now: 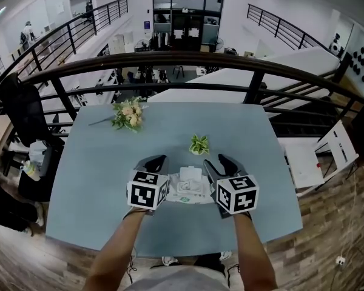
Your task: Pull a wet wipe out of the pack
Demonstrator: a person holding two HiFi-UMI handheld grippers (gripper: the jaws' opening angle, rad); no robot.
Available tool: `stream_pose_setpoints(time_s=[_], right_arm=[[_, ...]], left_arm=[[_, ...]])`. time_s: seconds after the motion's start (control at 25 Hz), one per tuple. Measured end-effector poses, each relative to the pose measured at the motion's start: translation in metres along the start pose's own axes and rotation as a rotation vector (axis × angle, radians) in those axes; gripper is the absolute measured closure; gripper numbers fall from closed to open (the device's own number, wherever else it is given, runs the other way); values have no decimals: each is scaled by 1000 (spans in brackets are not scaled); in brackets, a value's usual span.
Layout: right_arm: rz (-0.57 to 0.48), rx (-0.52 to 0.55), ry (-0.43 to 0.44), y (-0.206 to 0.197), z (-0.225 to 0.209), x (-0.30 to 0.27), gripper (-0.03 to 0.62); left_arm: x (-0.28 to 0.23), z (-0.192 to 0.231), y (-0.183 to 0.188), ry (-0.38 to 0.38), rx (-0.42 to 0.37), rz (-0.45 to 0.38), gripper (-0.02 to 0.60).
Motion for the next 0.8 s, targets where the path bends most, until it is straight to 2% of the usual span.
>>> stream_pose_setpoints(time_s=[0.48,0.8], right_arm=[[9,-6,0,-6,-8,-1,405],[78,3,16,-27,-7,-11,405]], left_arm=[[-4,-5,-2,5,-6,6,584],[-9,-5,-10,4,8,22,584]])
Point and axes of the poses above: the fingertips, and each gripper's own axes: x backward along the fingers, z to its left, y out of its top, the point moved 3 cm from there along x, backward along the fingers, and after that the axes turned 3 degrees about -x, right-handed, at the moved point
